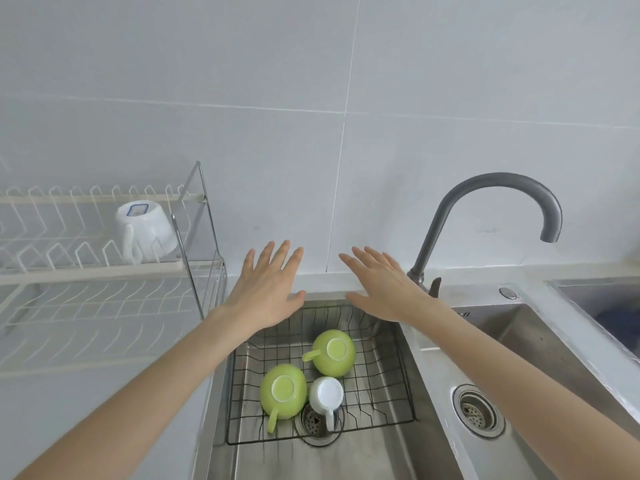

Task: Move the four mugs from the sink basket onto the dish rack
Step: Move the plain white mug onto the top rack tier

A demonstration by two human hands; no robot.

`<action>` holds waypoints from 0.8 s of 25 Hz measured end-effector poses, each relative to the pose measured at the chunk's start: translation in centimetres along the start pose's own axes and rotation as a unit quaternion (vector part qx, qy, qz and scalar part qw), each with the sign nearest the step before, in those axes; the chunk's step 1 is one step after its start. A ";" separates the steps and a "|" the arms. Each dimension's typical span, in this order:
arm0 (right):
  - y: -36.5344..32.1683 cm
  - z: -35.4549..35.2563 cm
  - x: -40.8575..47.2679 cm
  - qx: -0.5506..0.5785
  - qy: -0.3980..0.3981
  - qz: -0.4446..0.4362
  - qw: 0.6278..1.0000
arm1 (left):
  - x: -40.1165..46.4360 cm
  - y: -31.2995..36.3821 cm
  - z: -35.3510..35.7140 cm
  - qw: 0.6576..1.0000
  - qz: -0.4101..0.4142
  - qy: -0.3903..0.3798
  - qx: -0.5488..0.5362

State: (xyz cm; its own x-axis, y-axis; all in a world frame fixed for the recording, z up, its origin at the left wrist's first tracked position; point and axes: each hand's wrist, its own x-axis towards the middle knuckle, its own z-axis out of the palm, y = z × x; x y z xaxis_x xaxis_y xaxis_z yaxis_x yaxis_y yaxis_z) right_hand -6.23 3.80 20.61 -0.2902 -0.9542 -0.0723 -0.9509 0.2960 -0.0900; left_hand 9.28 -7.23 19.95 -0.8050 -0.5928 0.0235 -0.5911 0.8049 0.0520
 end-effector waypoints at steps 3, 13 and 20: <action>2.0 2.7 -0.1 0.022 -0.033 -0.005 0.999 | 0.3 1.2 2.7 0.999 -0.018 -0.039 -0.016; 5.9 11.0 1.2 0.098 -0.112 0.006 0.989 | 1.8 3.4 11.5 0.988 -0.040 -0.132 -0.068; 6.4 18.1 1.3 0.194 -0.209 0.031 0.958 | 1.8 3.7 17.9 0.972 -0.067 -0.175 -0.140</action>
State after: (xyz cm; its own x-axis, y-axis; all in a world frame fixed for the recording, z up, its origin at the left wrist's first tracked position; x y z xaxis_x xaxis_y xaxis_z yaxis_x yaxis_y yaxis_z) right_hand -10.71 5.21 2.00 -0.1991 -0.8575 -0.4743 -0.7977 0.4229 -0.4298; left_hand 4.73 -4.86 2.27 -0.7182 -0.6068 -0.3406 -0.6948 0.6525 0.3024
